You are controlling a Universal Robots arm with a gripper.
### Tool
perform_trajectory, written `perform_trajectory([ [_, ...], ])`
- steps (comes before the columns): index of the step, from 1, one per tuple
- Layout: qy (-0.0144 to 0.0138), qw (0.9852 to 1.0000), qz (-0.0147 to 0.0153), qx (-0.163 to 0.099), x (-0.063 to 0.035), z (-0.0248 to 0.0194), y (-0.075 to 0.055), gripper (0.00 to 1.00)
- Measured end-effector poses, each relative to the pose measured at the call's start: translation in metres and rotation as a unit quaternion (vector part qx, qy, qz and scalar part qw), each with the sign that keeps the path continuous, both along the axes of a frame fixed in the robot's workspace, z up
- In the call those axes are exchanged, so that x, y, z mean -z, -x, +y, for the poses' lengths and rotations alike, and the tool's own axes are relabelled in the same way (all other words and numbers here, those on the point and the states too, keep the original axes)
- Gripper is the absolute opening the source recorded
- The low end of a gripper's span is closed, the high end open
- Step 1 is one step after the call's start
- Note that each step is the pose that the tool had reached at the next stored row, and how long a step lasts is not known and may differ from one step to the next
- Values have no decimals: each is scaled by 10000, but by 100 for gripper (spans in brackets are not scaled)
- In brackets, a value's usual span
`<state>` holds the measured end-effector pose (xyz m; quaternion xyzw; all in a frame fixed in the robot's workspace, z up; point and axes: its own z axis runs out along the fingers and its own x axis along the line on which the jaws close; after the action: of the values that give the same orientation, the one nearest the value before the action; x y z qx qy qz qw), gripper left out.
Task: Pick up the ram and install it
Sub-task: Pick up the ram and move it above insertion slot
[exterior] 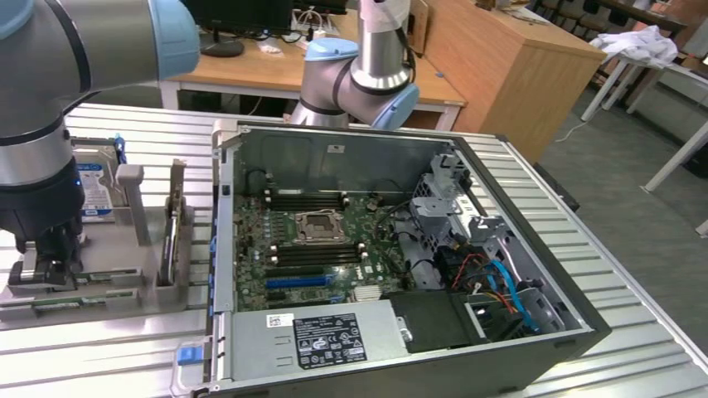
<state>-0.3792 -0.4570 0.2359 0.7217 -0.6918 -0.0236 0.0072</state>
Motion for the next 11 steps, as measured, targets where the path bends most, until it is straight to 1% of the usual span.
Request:
perform_trajectory([
  [9,0,10000,-2,0,106,-1,0,31],
  [11,1,10000,-1,-1,115,-2,0,31],
])
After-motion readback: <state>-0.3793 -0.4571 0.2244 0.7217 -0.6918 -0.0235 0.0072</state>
